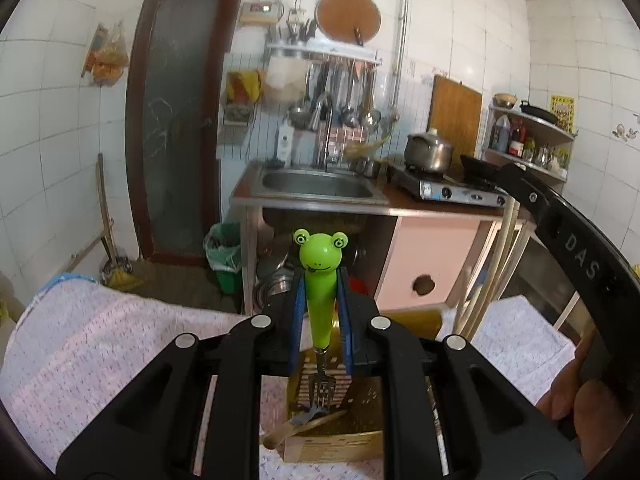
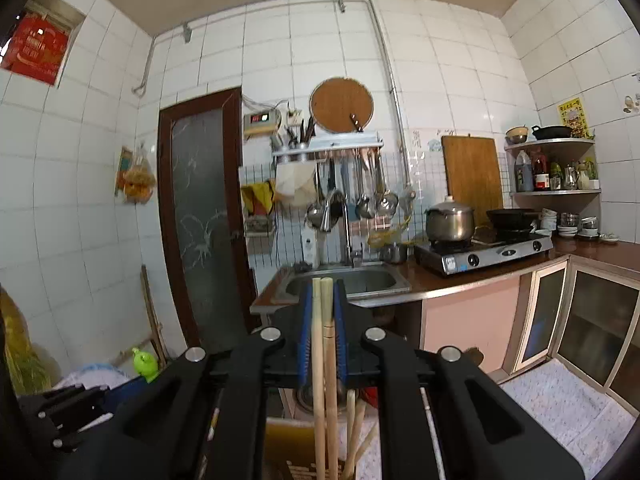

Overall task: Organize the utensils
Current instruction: 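Carry the fork and chopsticks over the caddy and drop them in, then open both grippers and pull them back from the caddy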

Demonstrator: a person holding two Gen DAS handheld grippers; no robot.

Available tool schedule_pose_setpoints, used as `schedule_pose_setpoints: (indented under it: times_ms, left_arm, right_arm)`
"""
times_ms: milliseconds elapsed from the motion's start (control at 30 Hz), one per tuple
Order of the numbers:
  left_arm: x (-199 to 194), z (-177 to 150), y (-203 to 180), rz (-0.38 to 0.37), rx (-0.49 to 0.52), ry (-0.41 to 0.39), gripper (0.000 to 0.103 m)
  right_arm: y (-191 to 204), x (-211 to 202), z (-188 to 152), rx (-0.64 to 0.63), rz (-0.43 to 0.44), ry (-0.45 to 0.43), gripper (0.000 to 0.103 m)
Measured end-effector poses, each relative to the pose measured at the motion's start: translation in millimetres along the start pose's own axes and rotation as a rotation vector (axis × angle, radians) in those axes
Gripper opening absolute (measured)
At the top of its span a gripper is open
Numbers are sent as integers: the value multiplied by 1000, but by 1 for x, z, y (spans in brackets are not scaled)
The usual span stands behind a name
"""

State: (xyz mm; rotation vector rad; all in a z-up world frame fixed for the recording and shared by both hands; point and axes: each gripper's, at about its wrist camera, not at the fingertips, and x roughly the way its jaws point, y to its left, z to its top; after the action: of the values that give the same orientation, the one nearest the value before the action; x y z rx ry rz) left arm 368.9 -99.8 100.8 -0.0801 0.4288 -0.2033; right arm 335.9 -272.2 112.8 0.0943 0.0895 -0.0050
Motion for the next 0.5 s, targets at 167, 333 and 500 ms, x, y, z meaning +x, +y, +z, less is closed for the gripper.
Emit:
schedule_pose_setpoints:
  times_ms: [167, 333, 500]
  left_arm:
    - [1, -8, 9, -18, -26, 52, 15]
    - [-32, -5, 16, 7, -39, 34, 57]
    - [-97, -5, 21, 53, -30, -75, 97]
  right_arm:
    - [-6, 0, -23, -8, -3, 90, 11]
    - [-20, -2, -28, 5, -17, 209, 40]
    - [-40, -48, -20, 39, -35, 208, 66]
